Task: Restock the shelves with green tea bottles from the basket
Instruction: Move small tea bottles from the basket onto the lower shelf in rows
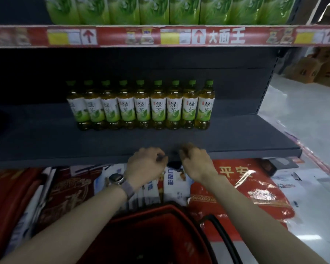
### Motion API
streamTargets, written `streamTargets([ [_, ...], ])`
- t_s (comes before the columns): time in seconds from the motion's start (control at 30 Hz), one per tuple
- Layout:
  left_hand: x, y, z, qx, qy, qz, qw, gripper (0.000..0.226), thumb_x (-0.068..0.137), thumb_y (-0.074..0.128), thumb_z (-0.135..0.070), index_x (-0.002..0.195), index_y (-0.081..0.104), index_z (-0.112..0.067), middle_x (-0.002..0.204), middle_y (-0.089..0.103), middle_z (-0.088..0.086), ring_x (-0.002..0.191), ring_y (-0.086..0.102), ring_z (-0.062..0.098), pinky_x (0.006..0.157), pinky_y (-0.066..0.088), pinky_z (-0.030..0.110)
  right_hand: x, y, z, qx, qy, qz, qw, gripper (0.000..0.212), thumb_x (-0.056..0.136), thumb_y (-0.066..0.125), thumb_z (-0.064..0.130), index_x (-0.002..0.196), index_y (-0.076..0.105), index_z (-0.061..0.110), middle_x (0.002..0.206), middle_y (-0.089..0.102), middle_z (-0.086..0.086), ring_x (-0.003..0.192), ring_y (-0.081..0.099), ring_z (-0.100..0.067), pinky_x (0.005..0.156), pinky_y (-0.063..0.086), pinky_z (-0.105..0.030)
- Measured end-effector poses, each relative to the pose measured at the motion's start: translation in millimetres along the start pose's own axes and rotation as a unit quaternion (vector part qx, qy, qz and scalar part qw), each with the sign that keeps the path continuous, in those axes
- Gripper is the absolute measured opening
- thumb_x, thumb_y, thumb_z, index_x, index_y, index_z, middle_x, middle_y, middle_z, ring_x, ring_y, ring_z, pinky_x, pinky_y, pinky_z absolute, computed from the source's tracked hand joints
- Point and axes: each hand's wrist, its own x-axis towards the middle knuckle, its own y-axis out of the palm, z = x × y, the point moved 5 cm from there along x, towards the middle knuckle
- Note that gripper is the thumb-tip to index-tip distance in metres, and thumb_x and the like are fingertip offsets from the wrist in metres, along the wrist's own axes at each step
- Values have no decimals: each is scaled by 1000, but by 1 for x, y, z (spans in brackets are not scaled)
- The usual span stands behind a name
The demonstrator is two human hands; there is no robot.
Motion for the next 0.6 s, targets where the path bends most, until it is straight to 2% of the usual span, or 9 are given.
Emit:
streamTargets([
  [0.1,-50,2,24,18,-5,-8,1000,29,93,53,-51,105,75,-36,98,78,-9,98,71,20,79,60,37,-39,33,12,-3,-45,37,998,29,104,53,30,126,67,19,129,69,-10,121,62,-37,95,53,-43],
  [0.17,-80,13,42,29,-18,12,999,33,90,53,-51,111,75,-37,105,78,-8,100,72,21,82,61,38,-64,58,17,-9,-62,68,996,29,102,56,26,124,68,13,129,69,-12,122,62,-35,99,53,-43],
  [0.27,-119,36,72,42,-45,66,996,30,90,56,-46,112,74,-36,107,75,-5,102,71,23,83,60,37,-100,97,20,-40,-75,132,988,34,99,57,28,129,65,14,128,66,-12,121,61,-35,92,50,-37],
  [0.37,-149,62,103,48,-74,113,990,32,93,58,-46,119,73,-34,114,73,-4,105,70,23,81,58,34,-134,133,15,-50,-64,197,977,42,93,56,30,133,64,19,130,67,-9,122,63,-33,100,53,-40],
  [0.43,-168,80,125,40,-105,142,983,34,92,60,-46,121,72,-36,119,72,-4,110,69,24,88,58,38,-154,160,9,-48,-43,243,968,45,89,54,31,132,65,20,133,68,-10,126,62,-33,106,51,-41],
  [0.53,-190,106,159,16,-154,194,969,37,85,60,-48,117,75,-37,121,73,-1,115,68,26,97,57,40,-178,194,-2,-61,-7,301,952,42,90,59,29,130,67,18,136,69,-12,131,61,-33,112,47,-38],
  [0.6,-199,126,185,8,-180,229,957,43,77,56,-49,110,78,-35,118,76,2,114,69,26,98,57,38,-191,211,-9,-71,26,334,940,43,88,59,33,126,68,16,134,70,-14,129,62,-34,108,50,-38],
])
